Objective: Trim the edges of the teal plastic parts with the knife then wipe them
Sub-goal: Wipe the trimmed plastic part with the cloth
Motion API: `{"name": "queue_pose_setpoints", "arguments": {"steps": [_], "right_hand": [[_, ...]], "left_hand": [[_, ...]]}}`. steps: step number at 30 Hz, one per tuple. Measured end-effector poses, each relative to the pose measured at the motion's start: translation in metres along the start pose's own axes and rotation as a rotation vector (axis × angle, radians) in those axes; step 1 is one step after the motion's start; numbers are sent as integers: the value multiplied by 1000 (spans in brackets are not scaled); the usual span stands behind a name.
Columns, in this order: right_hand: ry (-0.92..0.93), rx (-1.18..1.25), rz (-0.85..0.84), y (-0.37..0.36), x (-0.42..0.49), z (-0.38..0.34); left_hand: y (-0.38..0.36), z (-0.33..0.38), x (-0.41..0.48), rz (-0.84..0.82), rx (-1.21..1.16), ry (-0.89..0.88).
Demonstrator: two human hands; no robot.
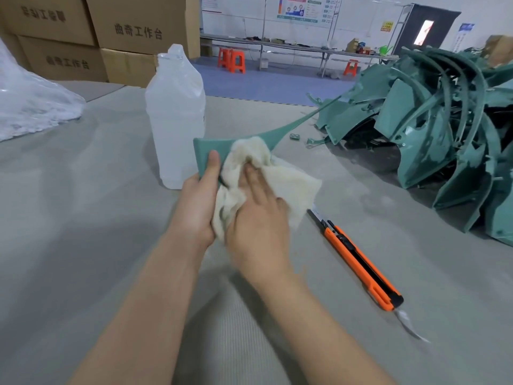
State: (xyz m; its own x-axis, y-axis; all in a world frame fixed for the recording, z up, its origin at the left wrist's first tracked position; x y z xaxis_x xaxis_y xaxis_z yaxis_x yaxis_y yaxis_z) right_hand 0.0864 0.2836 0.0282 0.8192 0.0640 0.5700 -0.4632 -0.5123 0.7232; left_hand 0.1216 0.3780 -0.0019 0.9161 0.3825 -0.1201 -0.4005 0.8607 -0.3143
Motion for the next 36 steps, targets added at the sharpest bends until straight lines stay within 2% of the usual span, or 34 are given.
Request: {"name": "queue_pose_setpoints", "arguments": {"steps": [4,7,10,12,14,16,17,19,21,23,25,27,28,30,33,36], "right_hand": [[-50,-105,3,2,25,12],[-29,1,64,6,22,3],[77,72,6,2,-11,-23],[102,133,27,14,-27,-28],[-27,232,2,31,-20,-8],[-206,304,-102,40,-9,26],[-285,373,-91,48,-2,44],[-436,627,89,74,8,69],[-522,987,275,92,12,73],[-455,1173,359,97,17,58],[-205,1040,340,95,20,19],[58,655,206,65,16,-20],[132,402,106,40,14,-26],[110,90,23,9,20,-11],[8,103,147,7,32,4],[-88,-29,123,-5,43,14]], "left_hand": [[1,3,1,48,-16,-51],[5,8,1,64,-27,-96],[16,18,1,94,1,-168],[17,22,0,84,15,-193],[12,22,-1,65,-11,-180],[6,17,0,44,-83,-119],[4,15,0,31,-100,-92],[-1,11,0,-15,-110,-61],[-5,7,-1,-51,-118,-46],[-10,5,-3,-76,-97,-39],[-14,0,-5,-116,-120,-10],[-18,-12,-9,-175,-215,124],[-16,-16,-11,-163,-217,154],[-14,-10,-12,-118,-177,82],[-18,5,-7,-79,-118,-62],[-6,10,0,20,9,-189]]}}
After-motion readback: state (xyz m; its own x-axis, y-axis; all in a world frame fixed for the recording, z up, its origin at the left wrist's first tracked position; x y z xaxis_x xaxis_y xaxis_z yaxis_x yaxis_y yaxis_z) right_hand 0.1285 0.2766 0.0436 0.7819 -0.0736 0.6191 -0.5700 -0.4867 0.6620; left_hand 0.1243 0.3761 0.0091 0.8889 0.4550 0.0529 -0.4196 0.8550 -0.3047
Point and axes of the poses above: each hand's wrist, its own x-axis towards the middle knuckle, its own y-axis out of the back of the hand, z = x × y, the point moved 10 cm from there along x, towards the middle knuckle, and after that the axes turned 11 degrees about z, right-handed, at the moved point
